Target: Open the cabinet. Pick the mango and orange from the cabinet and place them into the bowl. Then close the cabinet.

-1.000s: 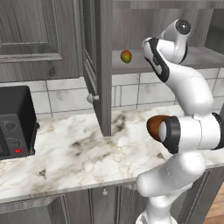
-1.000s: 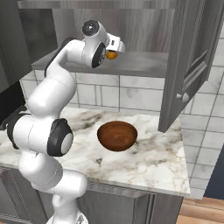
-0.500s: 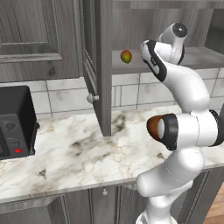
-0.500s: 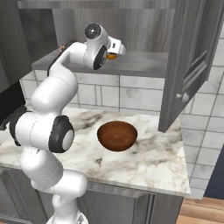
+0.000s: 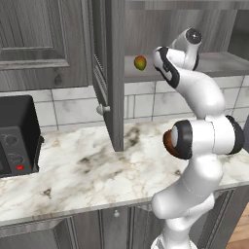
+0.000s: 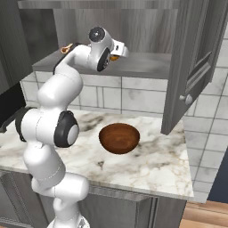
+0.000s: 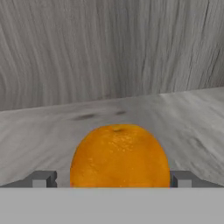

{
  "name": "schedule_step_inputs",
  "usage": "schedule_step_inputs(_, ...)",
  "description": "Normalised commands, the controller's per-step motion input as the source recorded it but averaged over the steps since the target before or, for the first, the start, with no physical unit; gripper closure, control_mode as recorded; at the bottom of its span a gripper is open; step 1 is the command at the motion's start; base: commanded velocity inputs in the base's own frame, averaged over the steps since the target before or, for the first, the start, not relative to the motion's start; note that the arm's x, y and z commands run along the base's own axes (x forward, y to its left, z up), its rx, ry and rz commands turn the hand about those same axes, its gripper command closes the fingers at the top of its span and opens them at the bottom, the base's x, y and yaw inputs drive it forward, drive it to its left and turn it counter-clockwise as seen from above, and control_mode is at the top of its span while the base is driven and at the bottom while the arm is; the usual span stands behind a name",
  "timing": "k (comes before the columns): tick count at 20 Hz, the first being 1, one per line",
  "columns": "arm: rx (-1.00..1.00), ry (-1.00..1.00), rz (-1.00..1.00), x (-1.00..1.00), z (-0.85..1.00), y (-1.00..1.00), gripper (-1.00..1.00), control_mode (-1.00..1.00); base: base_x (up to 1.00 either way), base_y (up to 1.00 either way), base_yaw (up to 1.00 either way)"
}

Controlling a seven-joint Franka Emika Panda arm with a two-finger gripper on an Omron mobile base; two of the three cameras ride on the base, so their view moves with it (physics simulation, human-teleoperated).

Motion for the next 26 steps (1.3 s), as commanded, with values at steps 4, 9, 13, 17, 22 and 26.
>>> schedule_step_inputs(4,0.00,0.00,0.00,0.24,-0.06,0.00,-1.00,-1.00,0.00,0.00,0.00)
schedule_step_inputs(9,0.00,0.00,0.00,0.12,-0.06,0.00,1.00,-1.00,0.00,0.00,0.00)
schedule_step_inputs(13,0.00,0.00,0.00,0.00,0.00,0.00,1.00,-1.00,0.00,0.00,0.00)
schedule_step_inputs(17,0.00,-0.06,0.00,-0.29,0.00,0.04,1.00,-1.00,0.00,0.00,0.00)
schedule_step_inputs(22,0.00,-0.09,0.00,-0.83,0.02,0.20,1.00,-1.00,0.00,0.00,0.00)
schedule_step_inputs(26,0.00,-0.09,0.00,-1.00,0.23,0.34,1.00,-1.00,0.00,0.00,0.00)
